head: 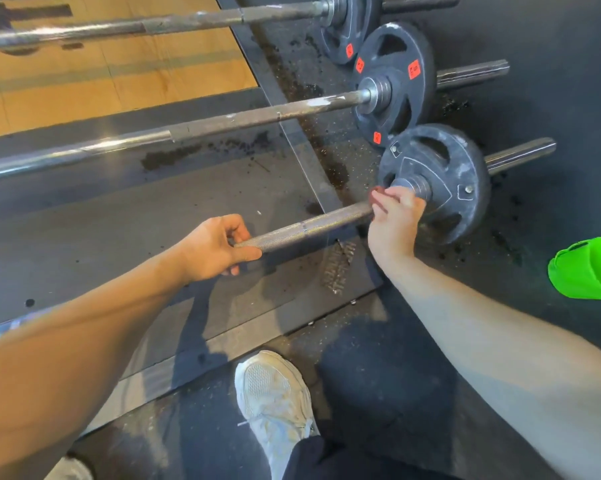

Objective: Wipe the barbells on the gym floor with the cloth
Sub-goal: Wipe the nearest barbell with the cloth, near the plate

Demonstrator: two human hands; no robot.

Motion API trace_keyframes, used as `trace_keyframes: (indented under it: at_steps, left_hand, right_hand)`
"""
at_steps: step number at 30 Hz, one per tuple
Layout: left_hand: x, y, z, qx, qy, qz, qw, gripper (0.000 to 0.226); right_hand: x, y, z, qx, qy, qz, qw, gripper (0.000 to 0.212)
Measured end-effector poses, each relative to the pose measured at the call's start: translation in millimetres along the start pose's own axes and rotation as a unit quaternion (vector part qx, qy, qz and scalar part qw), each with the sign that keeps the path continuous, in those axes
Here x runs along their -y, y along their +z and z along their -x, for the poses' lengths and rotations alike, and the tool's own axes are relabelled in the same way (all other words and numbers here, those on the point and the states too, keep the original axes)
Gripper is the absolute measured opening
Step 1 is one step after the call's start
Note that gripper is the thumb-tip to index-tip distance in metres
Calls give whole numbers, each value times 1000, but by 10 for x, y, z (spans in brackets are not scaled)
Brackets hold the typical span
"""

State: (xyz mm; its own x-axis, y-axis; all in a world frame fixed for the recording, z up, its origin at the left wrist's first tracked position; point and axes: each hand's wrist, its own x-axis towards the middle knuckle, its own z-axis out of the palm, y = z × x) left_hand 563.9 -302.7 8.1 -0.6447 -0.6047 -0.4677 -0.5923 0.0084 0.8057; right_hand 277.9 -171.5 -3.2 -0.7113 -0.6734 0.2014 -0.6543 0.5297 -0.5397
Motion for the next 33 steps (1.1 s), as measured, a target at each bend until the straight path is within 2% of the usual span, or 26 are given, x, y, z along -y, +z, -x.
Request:
trace_keyframes:
  at_steps: [1, 3, 6, 10, 12, 14, 17, 22, 26, 28, 30, 33]
  left_hand:
    - [4, 12, -6, 0, 2, -12, 1000, 31]
    - [27, 23, 5, -15, 6, -72, 997, 29]
    - [65, -12, 119, -73, 15, -181, 981, 31]
    - [164, -138, 338, -105, 21, -193, 975, 27]
    - [223, -208, 451, -118, 22, -193, 974, 23]
    - [290, -267, 564, -129, 26, -190, 973, 21]
    - [395, -314, 702, -152, 33, -186, 970, 21]
    - [523, -318, 857, -191, 35, -187, 963, 23]
    - [595, -319, 900, -207, 37, -181, 961, 24]
    - [615, -323, 892, -211, 40, -176, 961, 24]
    - [638, -325, 900, -216, 45, -172, 960, 23]
    - [661, -331, 941, -216, 48, -167, 961, 23]
  right_hand:
    - [113, 65, 86, 4, -8, 2, 1000, 26]
    - [415, 267, 386, 15, -80, -24, 996, 24]
    - [838, 470, 873, 64, -156, -60, 984, 21]
    - [651, 313, 665, 124, -252, -52, 958, 24]
    - [398, 141, 419, 105, -233, -17, 967, 27]
    - [244, 27, 279, 79, -169, 11, 982, 29]
    - [484, 150, 459, 66, -127, -5, 990, 26]
    - [1302, 613, 1277, 149, -218, -95, 960, 24]
    - [1119, 524, 1061, 218, -336, -118, 909, 30]
    - [885, 369, 865, 207, -339, -92, 913, 29]
    - [792, 289, 841, 197, -289, -81, 933, 27]
    - [1056, 471, 1042, 164, -265, -81, 947, 21]
